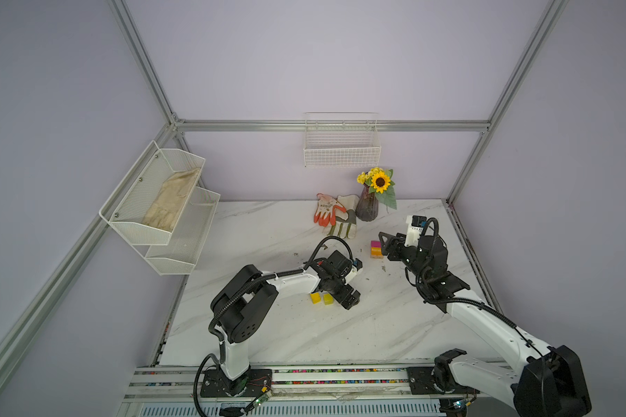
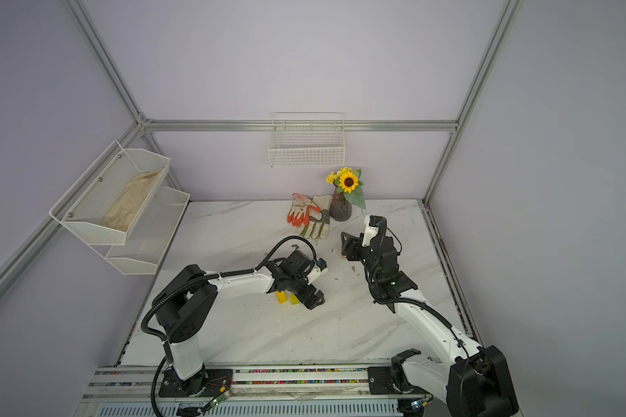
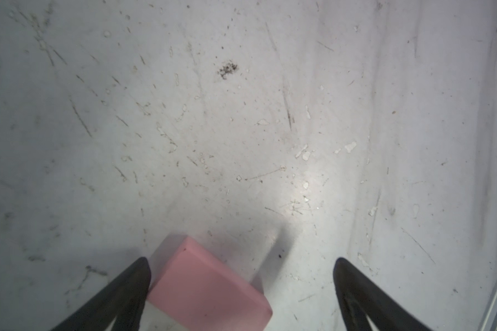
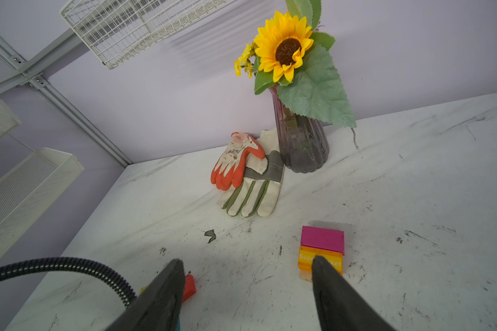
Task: Build the wood block tower
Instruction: 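Lower the left gripper over the pink block and close on it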
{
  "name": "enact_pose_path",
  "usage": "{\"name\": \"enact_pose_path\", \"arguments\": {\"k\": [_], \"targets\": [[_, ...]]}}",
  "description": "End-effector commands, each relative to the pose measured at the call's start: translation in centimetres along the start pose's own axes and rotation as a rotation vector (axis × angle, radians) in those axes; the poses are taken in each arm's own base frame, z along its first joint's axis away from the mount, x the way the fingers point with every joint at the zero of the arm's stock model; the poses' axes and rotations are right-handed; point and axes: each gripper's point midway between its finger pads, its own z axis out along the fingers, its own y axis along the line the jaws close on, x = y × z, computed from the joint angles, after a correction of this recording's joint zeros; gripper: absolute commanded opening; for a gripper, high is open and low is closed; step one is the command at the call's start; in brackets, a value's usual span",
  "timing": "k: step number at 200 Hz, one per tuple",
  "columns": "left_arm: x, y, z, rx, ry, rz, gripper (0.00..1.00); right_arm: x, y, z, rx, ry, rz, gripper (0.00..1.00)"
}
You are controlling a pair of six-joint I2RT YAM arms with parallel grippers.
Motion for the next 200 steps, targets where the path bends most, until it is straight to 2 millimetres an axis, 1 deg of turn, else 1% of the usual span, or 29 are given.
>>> {"name": "enact_pose_path", "arguments": {"k": [1,27,40,64,85,102,121,143,163,200], "targets": [[-2.1,-2.7,-1.2,0.064,-0.030,0.068,0.97,-0.7,0.4,-0.6,-0.013,-0.030,0.003,0.72],[-0.4,-3.8,-0.9,0.076,0.017,0.086,0.96,-0.9,0.4,-0.9,-0.013,-0.034,0.006,0.72],[0.4,-3.8,-1.0,0.068,0.033,0.088,0.96,-0.8,0.4,-1.0,-0.011,-0.031,0.005,0.72],[0.9,-4.4,-1.5,0.076,0.034,0.099,0.95,-0.9,0.4,-1.2,-0.012,-0.033,0.006,0.72],[1.6,-4.5,-1.4,0.071,0.057,0.106,0.94,-1.0,0.4,-1.3,-0.013,-0.036,0.007,0.72],[2.2,-4.5,-1.1,0.058,0.081,0.111,0.90,-0.9,0.4,-1.3,-0.013,-0.033,0.007,0.72],[2.4,-4.2,-1.0,0.030,0.093,0.118,0.86,-1.0,0.3,-1.3,-0.007,-0.035,0.006,0.72],[2.8,-4.1,-1.0,0.019,0.110,0.118,0.83,-1.0,0.3,-1.3,-0.005,-0.036,0.006,0.72],[3.2,-4.3,-0.9,0.017,0.121,0.125,0.79,-0.9,0.3,-1.2,-0.005,-0.033,0.006,0.72],[3.1,-4.6,-1.0,0.006,0.123,0.145,0.72,-0.9,0.2,-1.1,-0.002,-0.031,0.006,0.72]]}}
